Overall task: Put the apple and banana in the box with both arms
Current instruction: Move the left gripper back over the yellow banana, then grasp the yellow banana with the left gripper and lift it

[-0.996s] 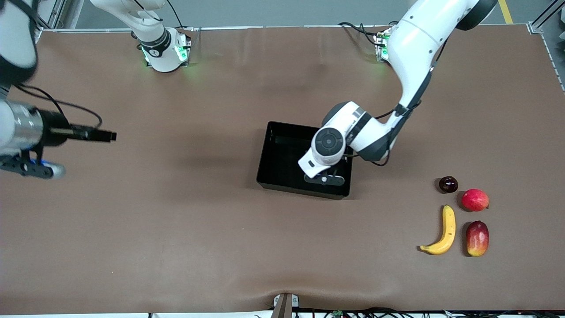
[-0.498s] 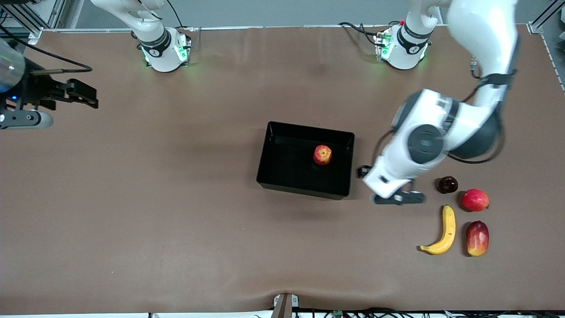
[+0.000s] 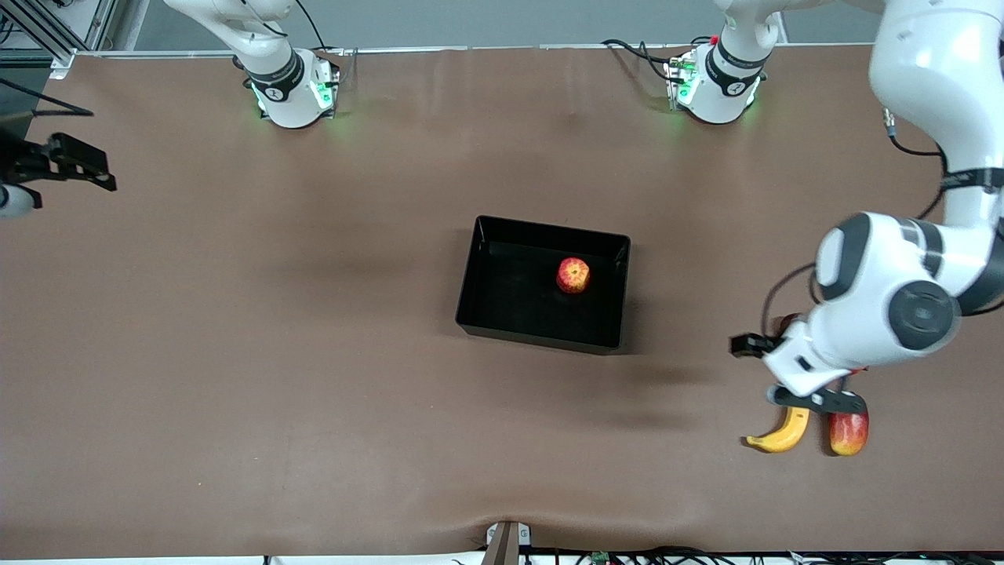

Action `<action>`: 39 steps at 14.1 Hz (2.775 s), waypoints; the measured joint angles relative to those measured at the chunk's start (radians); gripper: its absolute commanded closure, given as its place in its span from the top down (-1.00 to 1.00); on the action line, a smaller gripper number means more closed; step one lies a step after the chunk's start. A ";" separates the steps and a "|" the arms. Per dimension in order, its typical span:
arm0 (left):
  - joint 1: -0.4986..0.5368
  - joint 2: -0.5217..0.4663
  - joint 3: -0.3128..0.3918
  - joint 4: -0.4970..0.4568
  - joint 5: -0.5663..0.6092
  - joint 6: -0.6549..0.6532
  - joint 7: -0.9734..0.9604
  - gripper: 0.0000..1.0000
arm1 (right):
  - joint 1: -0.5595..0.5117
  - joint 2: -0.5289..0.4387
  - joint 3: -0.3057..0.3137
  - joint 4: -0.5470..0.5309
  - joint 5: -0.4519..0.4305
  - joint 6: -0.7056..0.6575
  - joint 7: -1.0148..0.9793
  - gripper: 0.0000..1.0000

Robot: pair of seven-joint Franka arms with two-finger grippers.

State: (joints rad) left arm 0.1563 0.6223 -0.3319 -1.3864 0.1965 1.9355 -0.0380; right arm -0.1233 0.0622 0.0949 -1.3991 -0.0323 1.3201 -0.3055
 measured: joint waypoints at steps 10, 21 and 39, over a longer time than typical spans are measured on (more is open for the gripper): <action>0.035 0.193 0.111 -0.001 0.067 0.423 0.189 1.00 | 0.071 -0.079 -0.085 -0.109 0.010 0.060 -0.142 1.00; 0.022 0.281 0.150 0.001 0.075 0.495 0.199 -0.09 | 0.071 -0.079 -0.094 -0.116 0.060 0.078 -0.120 1.00; -0.019 0.017 -0.114 0.041 0.091 0.092 0.058 -1.00 | 0.074 -0.079 -0.094 -0.119 0.067 0.043 0.025 1.00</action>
State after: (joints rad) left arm 0.1368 0.6389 -0.4463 -1.3458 0.2872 2.0273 0.0195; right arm -0.0496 -0.0169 0.0014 -1.5177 0.0350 1.3635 -0.2803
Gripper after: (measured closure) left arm 0.661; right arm 0.000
